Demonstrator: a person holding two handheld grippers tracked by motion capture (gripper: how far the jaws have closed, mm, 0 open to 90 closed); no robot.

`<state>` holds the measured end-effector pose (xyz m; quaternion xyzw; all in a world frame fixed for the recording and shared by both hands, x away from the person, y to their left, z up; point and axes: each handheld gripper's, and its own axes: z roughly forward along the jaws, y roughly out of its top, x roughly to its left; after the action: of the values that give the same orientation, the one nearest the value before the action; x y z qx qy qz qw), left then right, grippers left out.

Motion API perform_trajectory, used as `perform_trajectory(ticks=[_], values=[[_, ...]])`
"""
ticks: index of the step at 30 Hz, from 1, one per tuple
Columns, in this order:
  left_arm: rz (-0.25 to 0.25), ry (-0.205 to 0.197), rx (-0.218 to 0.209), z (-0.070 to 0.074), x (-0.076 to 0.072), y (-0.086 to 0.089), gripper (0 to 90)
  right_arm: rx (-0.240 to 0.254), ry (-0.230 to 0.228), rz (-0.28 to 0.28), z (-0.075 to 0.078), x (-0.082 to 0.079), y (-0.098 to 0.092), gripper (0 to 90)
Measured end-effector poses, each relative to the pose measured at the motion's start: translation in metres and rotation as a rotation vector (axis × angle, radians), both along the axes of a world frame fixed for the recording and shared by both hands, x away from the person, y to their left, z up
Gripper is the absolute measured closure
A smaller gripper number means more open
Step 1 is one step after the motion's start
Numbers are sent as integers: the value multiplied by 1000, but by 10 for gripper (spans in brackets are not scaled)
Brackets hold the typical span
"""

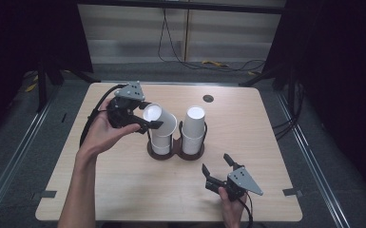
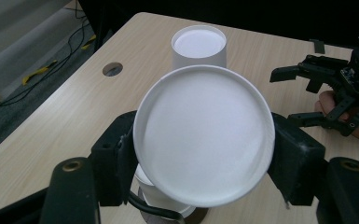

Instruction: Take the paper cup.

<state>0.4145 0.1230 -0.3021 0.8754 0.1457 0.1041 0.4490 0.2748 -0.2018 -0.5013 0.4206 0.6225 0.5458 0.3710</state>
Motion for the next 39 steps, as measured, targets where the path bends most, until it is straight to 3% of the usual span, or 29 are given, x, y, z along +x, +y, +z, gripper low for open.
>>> perform_trajectory(ticks=[6,10,14,23,31,39], values=[[-6,-12,-37,-7,-9,7,331,4,14,30,0,1,1,132],[-20,-13,-57,-15,-17,11,332,5,34,87,1,1,2,131],[-28,3,-80,-25,-24,12,332,-2,40,161,1,-2,7,129],[-75,46,-152,-52,-34,16,331,13,50,241,3,-4,8,128],[-103,68,-182,-72,-40,17,332,10,58,297,5,-4,12,128],[-150,109,-243,-91,-43,18,333,17,55,361,10,-3,14,128]])
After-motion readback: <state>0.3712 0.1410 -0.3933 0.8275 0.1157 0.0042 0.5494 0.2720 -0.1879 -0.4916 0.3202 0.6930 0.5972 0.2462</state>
